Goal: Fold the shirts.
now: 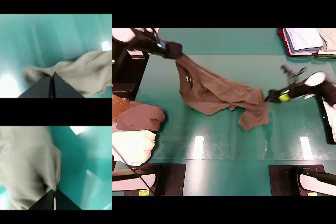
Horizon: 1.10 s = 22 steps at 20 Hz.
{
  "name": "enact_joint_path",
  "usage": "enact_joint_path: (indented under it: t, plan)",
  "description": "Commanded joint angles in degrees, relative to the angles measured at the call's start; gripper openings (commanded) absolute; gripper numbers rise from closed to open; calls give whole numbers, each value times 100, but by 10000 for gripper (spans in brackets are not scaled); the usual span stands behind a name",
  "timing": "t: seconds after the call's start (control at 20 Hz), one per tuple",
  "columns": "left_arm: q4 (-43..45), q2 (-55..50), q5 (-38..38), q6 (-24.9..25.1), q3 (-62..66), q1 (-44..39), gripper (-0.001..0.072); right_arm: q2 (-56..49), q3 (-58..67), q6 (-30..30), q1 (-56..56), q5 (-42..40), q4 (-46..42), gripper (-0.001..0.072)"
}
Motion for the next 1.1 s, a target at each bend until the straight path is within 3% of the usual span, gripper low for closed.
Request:
enact_joint_path:
  t: [0.0, 0.3, 0.5, 0.75, 0.9, 1.05]
  plan:
    - [24, 1001, 44, -4, 481, 2, 26, 1126, 1137, 203, -522, 654, -1158, 14]
    - [-433, 2830, 586, -7, 946, 2, 25, 2455, 2573, 203, -1080, 1307, -1163, 14]
    - [-452, 3383, 695, -179, 1209, 2, 25, 2852, 3123, 203, -1080, 1659, -1246, 14]
    - [-437, 3327, 208, -310, 1478, 2, 25, 2553, 3928, 205, -1078, 2398, -1235, 14]
    - [-114, 2920, -763, -310, 1228, 2, 25, 1821, 4225, 326, -927, 2992, -1211, 14]
    - [107, 2194, -1467, -306, 313, 2, 26, 955, 3711, 540, -424, 3034, -1224, 14]
